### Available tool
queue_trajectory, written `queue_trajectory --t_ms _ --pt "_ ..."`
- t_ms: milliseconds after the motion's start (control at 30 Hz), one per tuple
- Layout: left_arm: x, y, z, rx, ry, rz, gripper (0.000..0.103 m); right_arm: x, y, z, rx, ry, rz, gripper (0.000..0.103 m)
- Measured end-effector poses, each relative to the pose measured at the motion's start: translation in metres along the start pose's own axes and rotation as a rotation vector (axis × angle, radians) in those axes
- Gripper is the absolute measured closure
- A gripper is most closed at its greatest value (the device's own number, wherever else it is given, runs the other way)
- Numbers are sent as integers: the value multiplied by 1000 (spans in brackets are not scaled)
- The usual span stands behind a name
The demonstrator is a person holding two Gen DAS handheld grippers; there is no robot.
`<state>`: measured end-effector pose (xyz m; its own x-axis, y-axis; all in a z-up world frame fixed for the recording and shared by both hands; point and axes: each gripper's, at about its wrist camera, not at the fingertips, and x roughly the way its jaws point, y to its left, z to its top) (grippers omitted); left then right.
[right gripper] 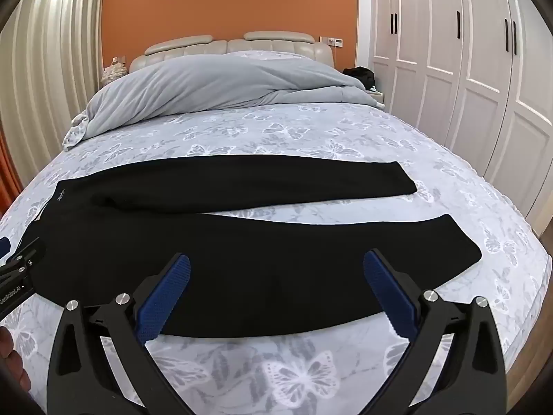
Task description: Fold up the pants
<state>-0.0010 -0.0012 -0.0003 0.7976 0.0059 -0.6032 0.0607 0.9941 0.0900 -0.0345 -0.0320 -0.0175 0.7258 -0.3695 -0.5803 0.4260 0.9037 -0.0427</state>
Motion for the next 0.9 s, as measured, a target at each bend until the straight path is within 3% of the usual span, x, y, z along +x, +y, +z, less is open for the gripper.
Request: queue_trajectory --t_ms 900 --pt "7 4 -1 -14 19 18 15 1 9 -4 -10 -2 26 5"
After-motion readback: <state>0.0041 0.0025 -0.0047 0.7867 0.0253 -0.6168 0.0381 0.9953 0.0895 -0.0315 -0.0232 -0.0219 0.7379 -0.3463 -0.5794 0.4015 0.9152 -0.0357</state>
